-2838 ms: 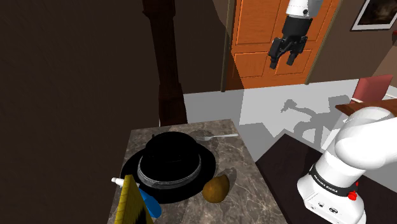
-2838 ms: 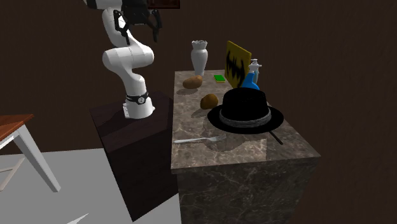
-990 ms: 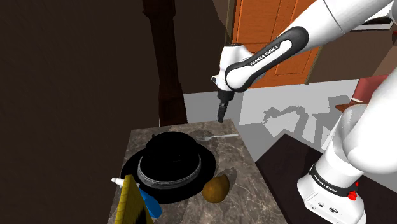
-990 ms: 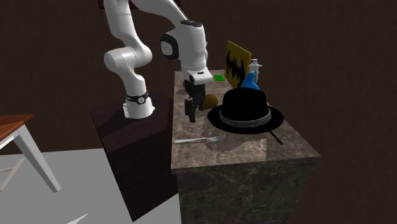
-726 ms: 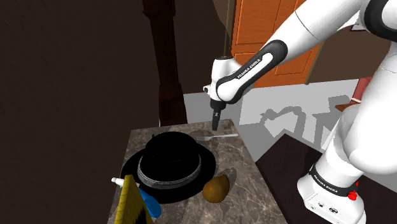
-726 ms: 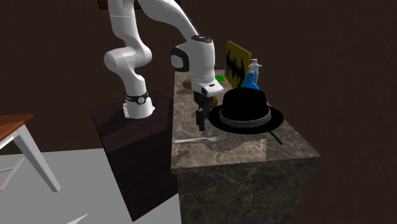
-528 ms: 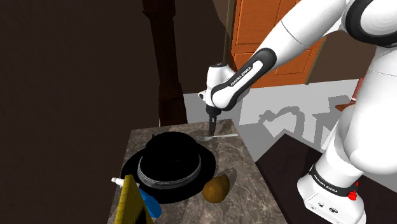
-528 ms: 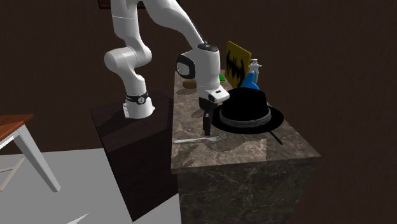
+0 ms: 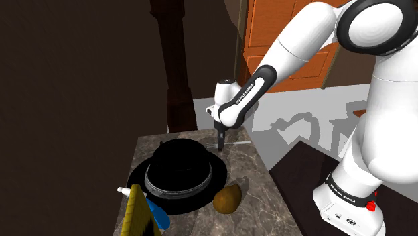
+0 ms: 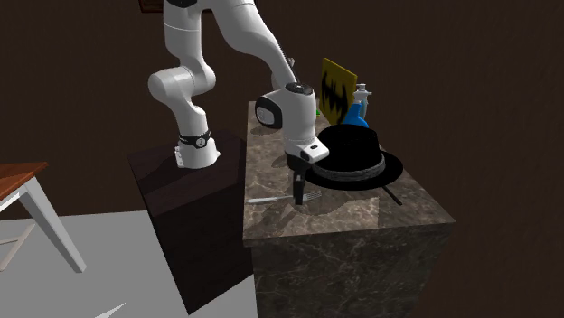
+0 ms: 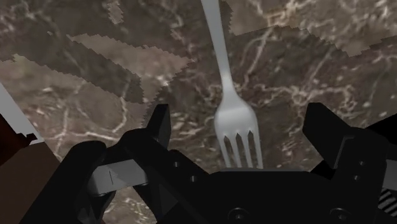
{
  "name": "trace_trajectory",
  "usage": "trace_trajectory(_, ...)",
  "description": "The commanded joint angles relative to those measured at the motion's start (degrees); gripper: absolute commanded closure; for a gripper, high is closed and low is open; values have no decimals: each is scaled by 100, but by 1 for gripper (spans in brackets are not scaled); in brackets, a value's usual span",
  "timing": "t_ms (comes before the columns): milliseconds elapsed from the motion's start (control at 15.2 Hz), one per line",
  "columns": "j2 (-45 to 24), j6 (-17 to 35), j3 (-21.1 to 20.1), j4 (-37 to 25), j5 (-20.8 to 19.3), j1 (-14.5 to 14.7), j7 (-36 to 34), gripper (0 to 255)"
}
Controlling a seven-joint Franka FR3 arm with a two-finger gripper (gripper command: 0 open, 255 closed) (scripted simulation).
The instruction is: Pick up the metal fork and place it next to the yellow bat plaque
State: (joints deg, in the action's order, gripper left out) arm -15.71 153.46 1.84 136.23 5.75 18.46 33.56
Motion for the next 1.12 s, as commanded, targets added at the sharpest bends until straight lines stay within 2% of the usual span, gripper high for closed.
trace_trajectory(0, -60, 63, -7, 1, 12, -3, 10, 0)
trace_trajectory(462, -60, 62, -7, 1, 12, -3, 10, 0)
trace_trajectory(528, -60, 62, -7, 1, 12, -3, 10, 255)
trace_trajectory(1056, -78, 72, -4, -6, 18, -19, 33, 255)
